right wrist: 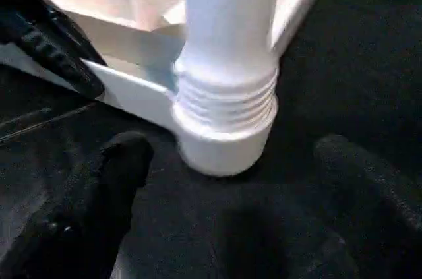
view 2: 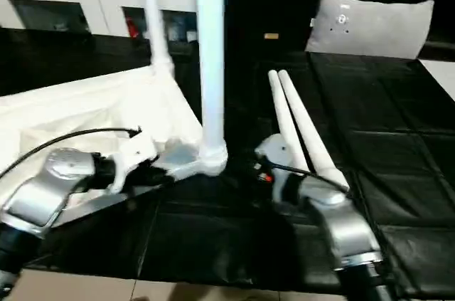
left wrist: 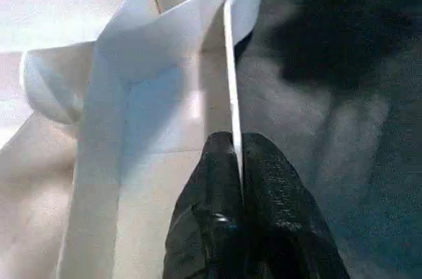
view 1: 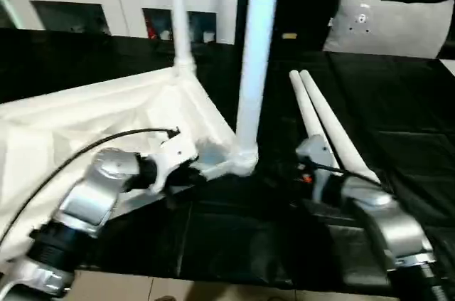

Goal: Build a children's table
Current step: Rotate leg to tighten

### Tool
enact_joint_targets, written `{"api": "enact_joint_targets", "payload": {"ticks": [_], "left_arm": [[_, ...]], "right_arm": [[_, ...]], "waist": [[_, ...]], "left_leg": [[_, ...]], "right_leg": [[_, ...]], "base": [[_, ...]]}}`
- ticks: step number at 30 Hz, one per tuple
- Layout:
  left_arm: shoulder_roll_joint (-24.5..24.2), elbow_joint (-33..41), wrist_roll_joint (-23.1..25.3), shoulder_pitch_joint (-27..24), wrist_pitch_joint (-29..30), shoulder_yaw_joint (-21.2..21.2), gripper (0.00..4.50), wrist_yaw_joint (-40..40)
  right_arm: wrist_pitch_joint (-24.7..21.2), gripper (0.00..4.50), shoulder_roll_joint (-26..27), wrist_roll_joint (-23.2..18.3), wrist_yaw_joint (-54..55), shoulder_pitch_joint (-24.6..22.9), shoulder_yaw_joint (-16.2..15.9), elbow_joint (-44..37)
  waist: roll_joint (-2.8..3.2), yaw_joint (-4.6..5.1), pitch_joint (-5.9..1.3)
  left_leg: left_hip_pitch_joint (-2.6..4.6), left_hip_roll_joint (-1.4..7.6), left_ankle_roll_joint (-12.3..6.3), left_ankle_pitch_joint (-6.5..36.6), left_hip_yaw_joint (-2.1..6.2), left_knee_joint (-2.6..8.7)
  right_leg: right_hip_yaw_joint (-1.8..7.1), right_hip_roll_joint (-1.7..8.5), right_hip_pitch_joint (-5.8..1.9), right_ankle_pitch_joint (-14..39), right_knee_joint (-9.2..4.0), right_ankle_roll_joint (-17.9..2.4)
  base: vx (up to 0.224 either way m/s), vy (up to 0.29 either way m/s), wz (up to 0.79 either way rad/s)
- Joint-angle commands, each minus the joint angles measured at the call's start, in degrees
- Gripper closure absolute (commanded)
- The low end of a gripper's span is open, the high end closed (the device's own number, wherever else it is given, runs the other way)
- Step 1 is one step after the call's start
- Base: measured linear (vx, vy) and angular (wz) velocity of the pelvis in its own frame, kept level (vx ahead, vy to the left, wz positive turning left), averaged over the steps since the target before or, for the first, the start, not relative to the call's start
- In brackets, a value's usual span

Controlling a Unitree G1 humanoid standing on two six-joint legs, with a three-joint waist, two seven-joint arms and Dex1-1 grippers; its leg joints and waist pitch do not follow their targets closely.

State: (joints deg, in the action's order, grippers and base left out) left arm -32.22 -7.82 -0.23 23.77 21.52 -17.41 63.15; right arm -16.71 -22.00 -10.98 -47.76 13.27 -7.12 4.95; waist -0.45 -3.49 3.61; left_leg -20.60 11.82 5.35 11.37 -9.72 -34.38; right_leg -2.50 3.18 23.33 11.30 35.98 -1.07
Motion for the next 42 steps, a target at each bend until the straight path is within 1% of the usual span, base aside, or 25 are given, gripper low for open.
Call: {"api": "enact_joint_targets", "payload": {"ticks": [1,2,3,4,6,8,9,12,14,15,17,18,19,21,23,25,27,28,29,30,34,37,39,41,42], "left_arm": [[-1.36,0.73,-0.5,1.13,-5.6,-2.5,4.5,5.59],[-1.98,0.41,-0.54,1.3,-6.63,-3.08,4.5,7.02],[-2.02,0.39,-0.54,1.32,-6.67,-3.12,4.5,7.12],[-2.62,0.01,-0.61,1.67,-7.84,-3.9,4.5,8.97],[-2.92,-0.67,-0.68,2.1,-8.95,-4.45,4.5,10.52],[-3.2,-1.4,-0.44,2.47,-10.45,-4.95,4.5,11.59],[-3.53,-1.99,-0.16,2.77,-11.83,-5.43,4.5,12.49],[-3.93,-2.27,-0.25,2.85,-12.75,-5.72,4.5,13.55],[-4.1,-2.67,-0.35,2.91,-13.63,-5.81,4.5,14.2],[-4.21,-2.83,-0.33,2.94,-14.04,-5.9,4.5,14.49],[-4.45,-3.01,-0.19,2.95,-14.72,-6.14,4.5,15.16],[-4.45,-3.01,-0.19,2.95,-14.72,-6.14,4.5,15.16],[-4.53,-2.97,-0.2,2.91,-14.8,-6.15,4.5,15.37],[-4.54,-3.18,-0.27,2.94,-15.18,-6.17,4.5,15.72],[-4.4,-3.56,-0.21,3.04,-15.51,-6.18,4.5,15.9],[-4.33,-3.82,-0.1,3.12,-15.67,-6.18,4.5,15.98],[-4.33,-4.13,-0.12,3.25,-15.85,-6.25,4.5,15.98],[-4.34,-4.27,-0.12,3.29,-15.92,-6.28,4.5,16.0],[-4.36,-4.4,-0.11,3.31,-15.93,-6.31,4.5,16.03],[-4.41,-4.52,-0.06,3.28,-16.02,-6.34,4.5,16.09],[-4.52,-4.79,-0.03,3.26,-15.99,-6.26,4.5,16.28],[-4.44,-4.36,-0.26,2.97,-14.72,-5.72,4.5,15.78],[-3.63,-2.93,-0.96,2.45,-11.03,-4.61,4.5,13.64],[-2.93,-2.21,-1.43,2.16,-9.07,-3.81,4.5,12.32],[-2.27,-1.8,-1.69,2.11,-7.51,-3.14,4.5,10.95]], "right_arm": [[3.26,0.11,-1.7,0.71,-2.29,1.54,-0.28,-0.25],[5.05,0.11,-2.21,2.02,-2.07,2.16,-0.82,0.61],[5.15,0.11,-2.25,2.1,-2.11,2.21,-0.88,0.67],[6.33,0.11,-3.02,2.99,-3.76,2.93,-2.24,1.37],[6.76,0.11,-4.02,3.22,-7.16,3.13,-4.14,1.27],[6.78,0.11,-4.74,2.9,-9.57,3.28,-5.4,1.2],[5.93,0.11,-5.13,1.94,-11.78,3.48,-6.12,1.13],[4.81,0.11,-5.3,0.58,-14.24,3.91,-6.7,1.33],[5.28,0.37,-5.4,0.27,-15.35,4.23,-7.1,1.88],[5.37,0.46,-5.45,0.13,-15.91,4.39,-7.31,2.12],[5.43,0.49,-5.28,0.28,-16.67,5.09,-7.65,2.92],[5.43,0.69,-5.28,0.28,-16.67,5.09,-7.65,2.92],[5.23,0.69,-5.05,0.21,-16.92,5.46,-7.73,3.3],[5.14,0.87,-4.77,0.04,-17.37,6.02,-7.82,3.91],[3.97,0.89,-4.63,-1.55,-19.22,6.31,-7.91,3.97],[3.08,1.29,-4.75,-2.36,-20.58,6.43,-8.13,3.95],[2.6,1.31,-4.91,-2.88,-21.55,6.52,-8.33,4.09],[2.2,1.39,-4.97,-3.11,-21.92,6.55,-8.41,4.19],[2.07,1.64,-5.01,-3.18,-22.13,6.57,-8.49,4.28],[2.04,1.64,-5.07,-3.18,-22.33,6.62,-8.63,4.45],[1.23,1.83,-4.79,-3.77,-22.99,6.69,-8.68,4.66],[0.42,1.85,-4.51,-4.08,-22.98,6.03,-8.99,4.06],[-0.36,1.86,-3.64,-4.16,-21.63,4.82,-9.31,2.97],[-0.85,1.86,-2.7,-4.3,-20.24,4.18,-9.09,2.26],[-1.85,1.86,-1.88,-4.2,-18.73,4.02,-9.02,1.89]], "waist": [[0.53,0.1,-4.03],[0.45,0.03,-4.05],[0.47,-0.08,-4.03],[0.34,0.04,-3.91],[0.34,0.21,-3.7],[0.12,0.28,-3.76],[-0.16,0.36,-3.79],[-0.04,0.24,-3.93],[0.01,0.15,-3.91],[-0.34,0.17,-3.94],[-0.11,0.14,-3.95],[-0.19,0.29,-3.94],[-0.35,0.31,-3.93],[-0.25,0.31,-3.95],[-0.5,0.29,-4.0],[-0.38,0.26,-4.0],[-0.34,0.17,-4.02],[-0.38,0.13,-4.02],[-0.4,0.08,-4.03],[-0.36,0.05,-4.01],[-0.13,-0.02,-4.04],[-0.13,-0.03,-4.11],[0.04,0.02,-4.09],[-0.05,0.01,-3.94],[0.26,0.16,-3.84]], "left_leg": [[0.47,0.92,-2.21,7.72,-0.1,3.66],[0.49,0.94,-2.13,7.84,-0.15,3.65],[0.49,0.99,-1.95,7.8,-0.1,3.69],[0.4,0.89,-1.55,8.51,-0.09,3.77],[0.43,0.9,-1.43,9.95,-0.08,3.86],[0.45,0.88,-1.35,10.39,0.01,3.87],[0.42,0.86,-1.65,10.18,-0.03,3.82],[0.52,1.08,-2.19,9.13,-0.08,3.76],[0.49,1.13,-2.16,9.05,-0.08,3.78],[0.49,1.11,-2.14,9.0,-0.1,3.8],[0.41,1.08,-2.1,8.85,-0.07,3.77],[0.37,1.05,-2.02,9.01,-0.04,3.82],[0.4,1.06,-1.96,8.98,-0.06,3.81],[0.42,1.01,-1.93,8.84,-0.1,3.72],[0.33,1.02,-2.2,8.18,-0.1,3.72],[0.42,1.06,-2.31,8.04,-0.11,3.7],[0.44,1.1,-2.4,8.16,-0.12,3.68],[0.43,1.07,-2.35,8.05,-0.14,3.67],[0.41,1.05,-2.34,7.98,-0.15,3.66],[0.37,1.07,-2.27,7.83,-0.13,3.69],[0.45,1.08,-1.95,8.17,-0.08,3.71],[0.45,1.05,-1.83,8.06,-0.1,3.68],[0.45,1.09,-1.67,7.91,-0.1,3.73],[0.52,1.04,-1.53,8.92,-0.12,3.76],[0.55,1.04,-1.08,9.95,-0.07,3.91]], "right_leg": [[2.57,3.49,-3.2,6.3,-4.25,-12.04],[2.58,3.5,-3.17,6.24,-4.17,-12.02],[2.55,3.58,-3.13,6.43,-4.13,-12.07],[2.47,3.5,-3.26,7.55,-4.1,-11.94],[2.56,3.61,-3.27,9.79,-4.38,-11.44],[2.58,3.7,-3.44,11.46,-4.53,-10.98],[2.59,3.67,-3.43,11.71,-4.6,-10.88],[2.62,3.72,-3.25,10.08,-4.37,-11.6],[2.61,3.72,-3.23,9.74,-4.33,-11.84],[2.57,3.67,-3.27,9.69,-4.28,-11.86],[2.56,3.73,-3.28,9.54,-4.22,-11.97],[2.5,3.72,-3.35,9.76,-4.22,-11.99],[2.51,3.69,-3.33,9.92,-4.23,-11.87],[2.56,3.76,-3.31,10.4,-4.27,-11.74],[2.57,3.73,-3.41,9.76,-4.18,-11.71],[2.54,3.71,-3.29,9.52,-4.17,-11.94],[2.54,3.72,-3.3,9.47,-4.14,-12.04],[2.54,3.71,-3.33,9.46,-4.14,-12.0],[2.55,3.74,-3.34,9.59,-4.16,-11.95],[2.54,3.75,-3.35,9.54,-4.12,-11.92],[2.51,3.77,-3.31,9.8,-4.15,-11.96],[2.52,3.73,-3.37,8.98,-4.09,-12.2],[2.5,3.68,-3.39,7.91,-3.92,-12.58],[2.48,3.72,-3.29,9.65,-4.19,-12.46],[2.46,3.7,-3.28,11.18,-4.4,-12.2]], "base": [[0.0,0.0,0.0],[0.0,0.0,0.0],[0.0,0.0,0.0],[0.0,0.0,0.0],[0.0,0.0,0.0],[0.0,0.0,0.0],[0.0,0.0,0.0],[0.0,0.0,0.0],[0.0,0.0,0.0],[0.0,0.0,0.0],[0.0,0.0,0.0],[0.0,0.0,0.0],[0.0,0.0,0.0],[0.0,0.0,0.0],[0.0,0.0,0.0],[0.0,0.0,0.0],[0.0,0.0,0.0],[0.0,0.0,0.0],[0.0,0.0,0.0],[0.0,0.0,0.0],[0.0,0.0,0.0],[0.0,0.0,0.0],[0.0,0.0,0.0],[0.0,0.0,0.0],[0.0,0.0,0.0]]}}
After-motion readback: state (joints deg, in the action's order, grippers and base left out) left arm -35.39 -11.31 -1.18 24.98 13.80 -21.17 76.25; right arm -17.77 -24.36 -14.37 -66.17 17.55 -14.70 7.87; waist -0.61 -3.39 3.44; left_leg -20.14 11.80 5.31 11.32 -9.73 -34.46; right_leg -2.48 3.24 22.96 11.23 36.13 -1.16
